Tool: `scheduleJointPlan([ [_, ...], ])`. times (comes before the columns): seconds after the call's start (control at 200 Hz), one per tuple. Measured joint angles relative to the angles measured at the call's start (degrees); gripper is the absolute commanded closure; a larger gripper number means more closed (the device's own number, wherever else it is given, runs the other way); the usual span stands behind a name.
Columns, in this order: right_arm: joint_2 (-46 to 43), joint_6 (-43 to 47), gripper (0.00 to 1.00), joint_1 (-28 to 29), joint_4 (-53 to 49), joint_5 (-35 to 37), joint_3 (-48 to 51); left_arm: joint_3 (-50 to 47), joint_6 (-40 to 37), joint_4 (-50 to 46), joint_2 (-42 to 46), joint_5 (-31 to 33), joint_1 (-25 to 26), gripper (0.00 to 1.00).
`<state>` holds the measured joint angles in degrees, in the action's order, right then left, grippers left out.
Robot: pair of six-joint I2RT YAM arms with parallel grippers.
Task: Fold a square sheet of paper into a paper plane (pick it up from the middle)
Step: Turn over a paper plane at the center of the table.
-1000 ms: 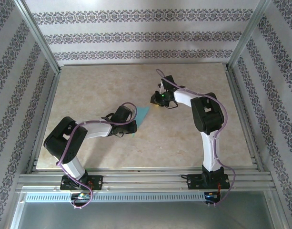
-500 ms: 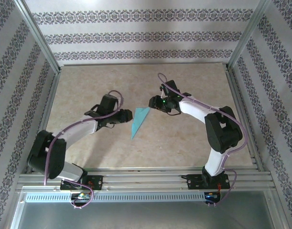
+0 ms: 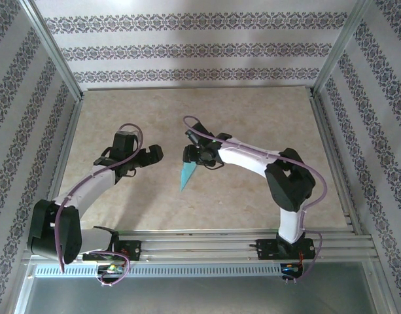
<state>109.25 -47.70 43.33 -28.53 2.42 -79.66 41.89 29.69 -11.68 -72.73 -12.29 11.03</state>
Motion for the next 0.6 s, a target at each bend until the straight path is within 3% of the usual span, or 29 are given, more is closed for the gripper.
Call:
scheduleJointPlan([
  [0.41, 11.6, -1.9, 0.37, 2.3, -10.8, 6.4, -13.2, -0.5, -0.5, -0.7, 1.7, 2.1, -0.7, 0.00],
  [0.6, 12.0, -2.8, 0.53, 2.3, -13.5, 8.2, -13.8, -0.5, -0.8, -0.7, 1.4, 2.1, -0.7, 0.00],
])
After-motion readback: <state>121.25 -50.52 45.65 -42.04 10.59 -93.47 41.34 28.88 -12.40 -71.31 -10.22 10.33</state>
